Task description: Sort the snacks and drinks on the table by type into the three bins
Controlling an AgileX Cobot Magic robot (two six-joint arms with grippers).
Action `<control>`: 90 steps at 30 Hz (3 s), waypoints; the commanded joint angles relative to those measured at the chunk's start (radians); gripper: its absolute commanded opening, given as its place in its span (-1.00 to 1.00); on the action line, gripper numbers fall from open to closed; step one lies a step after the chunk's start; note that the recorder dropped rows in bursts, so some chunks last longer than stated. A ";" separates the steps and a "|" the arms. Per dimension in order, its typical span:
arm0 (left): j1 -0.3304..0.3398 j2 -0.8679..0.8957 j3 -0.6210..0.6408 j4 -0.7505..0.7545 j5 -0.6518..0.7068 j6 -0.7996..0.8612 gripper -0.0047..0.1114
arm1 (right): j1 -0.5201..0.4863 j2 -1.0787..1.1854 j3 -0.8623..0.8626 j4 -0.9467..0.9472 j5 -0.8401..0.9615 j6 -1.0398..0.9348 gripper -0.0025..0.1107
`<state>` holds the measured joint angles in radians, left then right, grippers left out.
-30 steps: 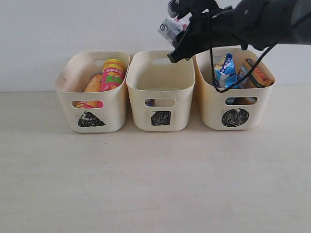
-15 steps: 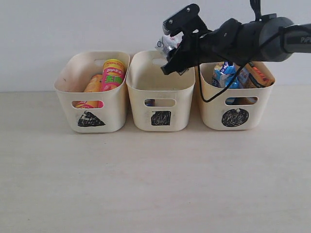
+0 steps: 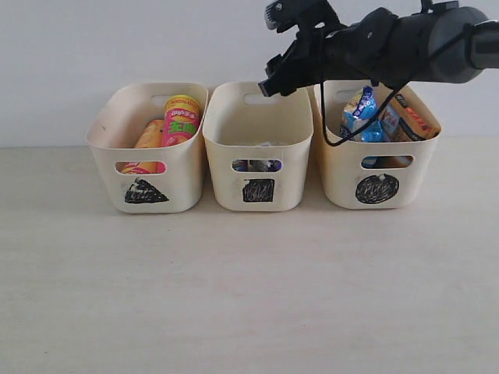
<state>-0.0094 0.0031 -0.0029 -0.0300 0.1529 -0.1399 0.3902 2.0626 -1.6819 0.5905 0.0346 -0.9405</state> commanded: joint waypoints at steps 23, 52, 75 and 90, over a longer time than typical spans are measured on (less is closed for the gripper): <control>0.003 -0.003 0.003 0.002 -0.003 0.002 -0.84 | -0.372 -0.232 0.030 -0.079 0.548 0.466 -0.96; 0.003 -0.003 0.003 0.002 -0.003 0.002 -0.84 | -0.390 -1.158 1.198 -0.219 -0.337 0.835 -0.96; 0.003 -0.003 0.003 0.002 -0.003 0.002 -0.84 | -0.390 -1.447 1.230 -0.215 -0.209 0.828 -0.96; 0.003 -0.003 0.003 0.002 -0.003 0.002 -0.84 | -0.390 -1.452 1.230 -0.215 -0.209 0.828 -0.96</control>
<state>-0.0094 0.0031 -0.0029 -0.0300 0.1529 -0.1399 0.0023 0.6220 -0.4555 0.3864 -0.1784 -0.1102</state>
